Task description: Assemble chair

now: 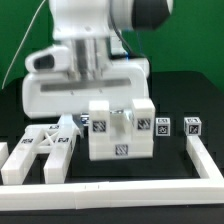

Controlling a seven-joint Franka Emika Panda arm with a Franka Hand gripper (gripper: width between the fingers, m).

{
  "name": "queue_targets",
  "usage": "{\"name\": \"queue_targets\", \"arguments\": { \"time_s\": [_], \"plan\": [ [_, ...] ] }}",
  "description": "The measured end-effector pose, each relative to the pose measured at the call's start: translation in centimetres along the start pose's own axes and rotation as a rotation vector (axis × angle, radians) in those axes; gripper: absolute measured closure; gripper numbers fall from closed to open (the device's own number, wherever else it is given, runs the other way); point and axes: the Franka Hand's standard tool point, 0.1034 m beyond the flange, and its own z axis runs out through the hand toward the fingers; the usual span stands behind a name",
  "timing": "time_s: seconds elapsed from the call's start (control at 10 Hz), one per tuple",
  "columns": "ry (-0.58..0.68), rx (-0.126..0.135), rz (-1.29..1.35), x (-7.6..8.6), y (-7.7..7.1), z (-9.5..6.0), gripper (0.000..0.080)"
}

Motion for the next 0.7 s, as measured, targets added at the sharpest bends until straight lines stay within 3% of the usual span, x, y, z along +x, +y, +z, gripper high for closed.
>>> {"name": "queue_targets", "arguments": {
  "time_s": [0.1,0.2,0.3,0.7],
  "plan": [
    [-0.140,0.003,0.025,-1.0,-0.2,-1.3,0.0765],
    [-0.239,-0.010,0.031,-0.6,-0.4,-2.2,0.0765],
    [-0.278,-0.020,0.033,0.5,-0.8,-2.5,0.0765],
    [-0.579,0.002,0.039,-1.1,-1.2,-1.7,0.0765]
  ]
}}
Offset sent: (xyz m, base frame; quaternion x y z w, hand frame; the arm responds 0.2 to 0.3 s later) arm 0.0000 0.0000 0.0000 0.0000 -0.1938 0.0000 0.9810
